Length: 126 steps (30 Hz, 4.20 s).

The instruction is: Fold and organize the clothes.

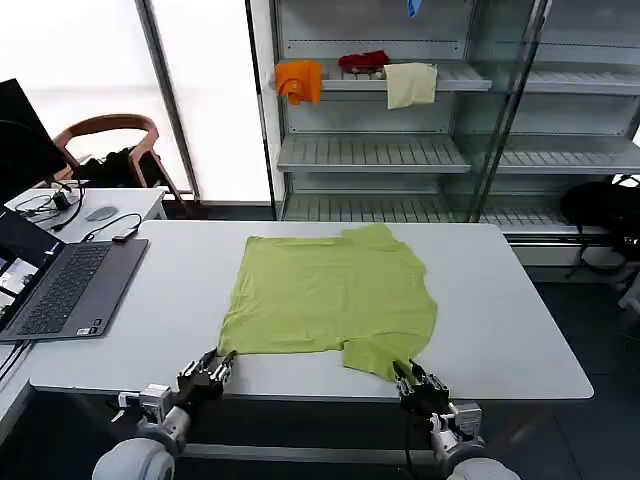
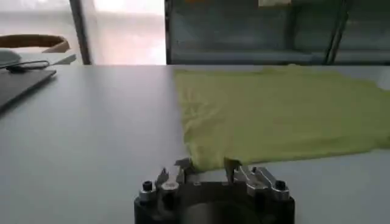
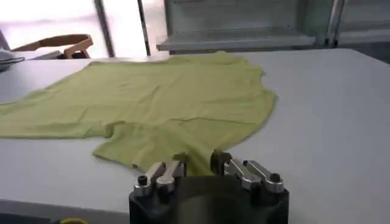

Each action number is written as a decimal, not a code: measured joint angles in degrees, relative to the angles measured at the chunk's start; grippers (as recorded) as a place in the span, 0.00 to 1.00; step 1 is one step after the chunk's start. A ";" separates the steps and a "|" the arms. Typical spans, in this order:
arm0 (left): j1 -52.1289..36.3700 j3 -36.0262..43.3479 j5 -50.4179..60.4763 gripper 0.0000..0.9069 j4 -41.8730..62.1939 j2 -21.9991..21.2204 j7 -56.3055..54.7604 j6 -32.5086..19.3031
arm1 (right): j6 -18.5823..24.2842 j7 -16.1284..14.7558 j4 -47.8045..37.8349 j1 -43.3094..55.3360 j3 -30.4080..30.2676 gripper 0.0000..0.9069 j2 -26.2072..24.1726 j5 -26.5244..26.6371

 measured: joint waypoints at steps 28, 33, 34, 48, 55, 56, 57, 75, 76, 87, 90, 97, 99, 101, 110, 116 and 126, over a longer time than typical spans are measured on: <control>-7.34 0.63 -3.76 0.00 2.10 -2.19 -3.20 -0.65 | -0.24 2.25 -2.30 9.78 0.34 0.00 2.90 -0.86; -9.90 1.29 -5.18 0.00 3.62 -2.89 -4.88 -0.93 | -1.17 2.84 -4.76 14.10 0.00 0.00 3.33 -1.26; -10.45 1.47 -5.38 0.00 3.99 -3.04 -5.24 -1.02 | -1.28 2.87 -5.32 14.97 -0.07 0.00 3.42 -1.39; -18.05 3.14 -4.75 0.00 9.54 -3.39 -7.95 -0.73 | -2.01 2.62 -15.60 26.85 0.09 0.00 4.51 -3.37; -20.77 3.42 -3.38 0.00 13.02 -3.63 -7.72 -0.61 | -1.79 2.19 -20.33 30.97 0.04 0.00 5.01 -4.82; -21.03 3.45 -3.18 0.00 13.46 -3.67 -7.61 -0.63 | -1.70 2.18 -20.97 31.44 0.04 0.00 5.12 -5.02; -21.32 3.47 -2.91 0.01 13.96 -3.70 -7.47 -0.67 | -1.60 2.14 -21.55 31.84 0.05 0.00 5.22 -5.22; -24.23 4.46 0.34 1.00 18.85 -3.86 -5.65 -3.22 | 1.47 3.46 -32.18 38.94 -0.39 1.00 6.38 -10.04; -24.18 4.47 0.40 1.00 18.78 -3.84 -5.63 -3.22 | 1.56 3.52 -32.41 39.25 -0.28 1.00 6.27 -10.17; -22.84 4.56 1.04 1.00 15.91 -3.76 -5.35 -2.23 | 0.20 3.05 -30.66 38.54 1.15 1.00 4.17 -9.58; -22.11 4.60 1.74 1.00 15.38 -3.59 -5.03 -1.23 | -0.42 2.83 -28.60 36.29 1.85 1.00 3.40 -8.91; -20.47 4.71 4.30 1.00 14.83 -3.08 -3.91 0.40 | -1.34 2.12 -24.41 31.05 3.69 1.00 1.64 -6.76; -20.27 4.67 4.77 1.00 14.77 -3.10 -3.84 0.70 | -1.51 1.99 -23.68 29.90 3.97 1.00 1.50 -6.36; -20.24 4.59 5.15 1.00 14.77 -3.10 -3.73 0.94 | -1.64 1.97 -23.24 29.00 4.14 0.97 1.48 -6.02; -20.16 4.21 6.10 0.90 15.46 -3.12 -3.33 1.59 | -1.95 1.78 -22.73 27.47 4.13 0.56 1.71 -5.86; -20.45 4.18 6.56 0.20 16.36 -2.97 -2.76 1.82 | -2.00 1.32 -23.41 27.17 3.90 0.04 2.03 -6.39; -20.42 4.36 6.47 0.00 17.19 -3.12 -1.84 1.94 | -2.22 0.88 -22.91 26.72 3.88 0.00 1.75 -6.04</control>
